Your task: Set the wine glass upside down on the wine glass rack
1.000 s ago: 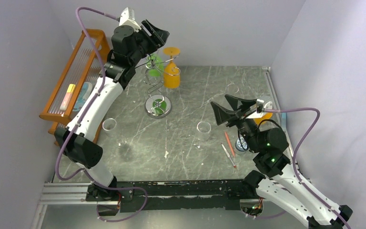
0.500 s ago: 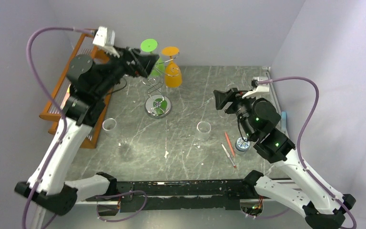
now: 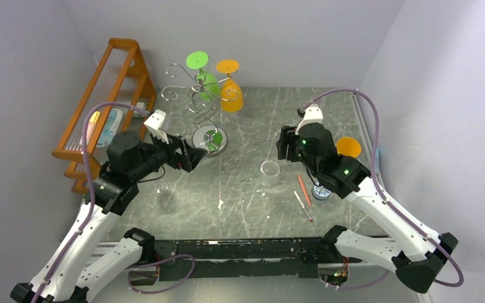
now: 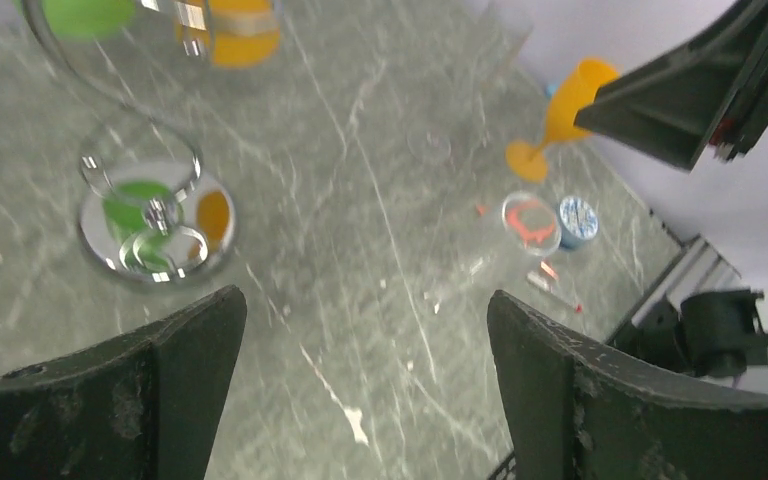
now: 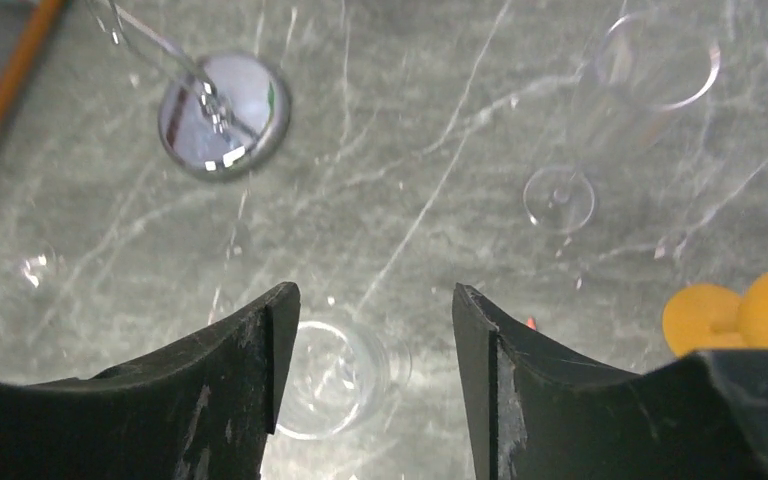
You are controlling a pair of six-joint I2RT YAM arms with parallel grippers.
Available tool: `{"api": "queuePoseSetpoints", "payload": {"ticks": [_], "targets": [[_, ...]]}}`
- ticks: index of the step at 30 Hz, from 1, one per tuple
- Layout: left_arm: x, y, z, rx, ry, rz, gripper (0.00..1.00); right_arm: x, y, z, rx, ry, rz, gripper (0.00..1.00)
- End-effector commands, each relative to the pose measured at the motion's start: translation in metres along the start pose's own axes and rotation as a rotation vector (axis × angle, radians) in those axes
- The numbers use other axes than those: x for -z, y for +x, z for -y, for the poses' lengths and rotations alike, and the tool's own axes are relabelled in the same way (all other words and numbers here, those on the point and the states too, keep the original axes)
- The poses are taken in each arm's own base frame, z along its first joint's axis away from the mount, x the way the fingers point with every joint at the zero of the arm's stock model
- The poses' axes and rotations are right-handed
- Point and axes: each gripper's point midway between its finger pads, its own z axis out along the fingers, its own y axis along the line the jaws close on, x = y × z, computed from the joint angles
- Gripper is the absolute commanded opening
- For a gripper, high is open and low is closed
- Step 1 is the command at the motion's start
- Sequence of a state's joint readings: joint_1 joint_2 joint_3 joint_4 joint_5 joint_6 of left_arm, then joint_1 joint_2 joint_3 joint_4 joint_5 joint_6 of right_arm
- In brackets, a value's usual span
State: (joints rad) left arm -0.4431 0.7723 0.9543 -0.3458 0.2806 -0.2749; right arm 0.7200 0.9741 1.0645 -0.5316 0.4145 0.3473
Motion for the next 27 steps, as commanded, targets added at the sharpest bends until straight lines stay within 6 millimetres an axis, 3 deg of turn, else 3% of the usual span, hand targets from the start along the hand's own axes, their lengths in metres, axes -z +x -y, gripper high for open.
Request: {"api": "queuePoseSetpoints", "payload": {"ticks": [1, 4, 8, 16, 24, 27], "targets": [[0.003, 0.045, 0.004, 0.094, 0.052, -0.088, 0.94, 0.005, 0.042, -0.005, 0.079, -0.044, -0.212, 0.60], [0.000, 0.062, -0.005, 0.158, 0.018, -0.075, 0.95, 0.007, 0.062, -0.013, 0.089, -0.107, -0.285, 0.58], [-0.003, 0.068, -0.018, 0.216, -0.045, -0.031, 0.96, 0.012, 0.075, -0.019, 0.096, -0.159, -0.329, 0.58], [-0.015, 0.080, -0.010, 0.235, 0.011, -0.110, 0.94, -0.001, 0.107, -0.017, 0.126, -0.125, -0.458, 0.46], [-0.020, 0.081, -0.005, 0.264, 0.049, -0.096, 0.94, -0.011, 0.111, -0.010, 0.154, -0.061, -0.481, 0.35], [-0.021, 0.083, -0.001, 0.251, 0.079, -0.115, 0.93, -0.013, 0.111, -0.010, 0.157, -0.056, -0.482, 0.27]]}}
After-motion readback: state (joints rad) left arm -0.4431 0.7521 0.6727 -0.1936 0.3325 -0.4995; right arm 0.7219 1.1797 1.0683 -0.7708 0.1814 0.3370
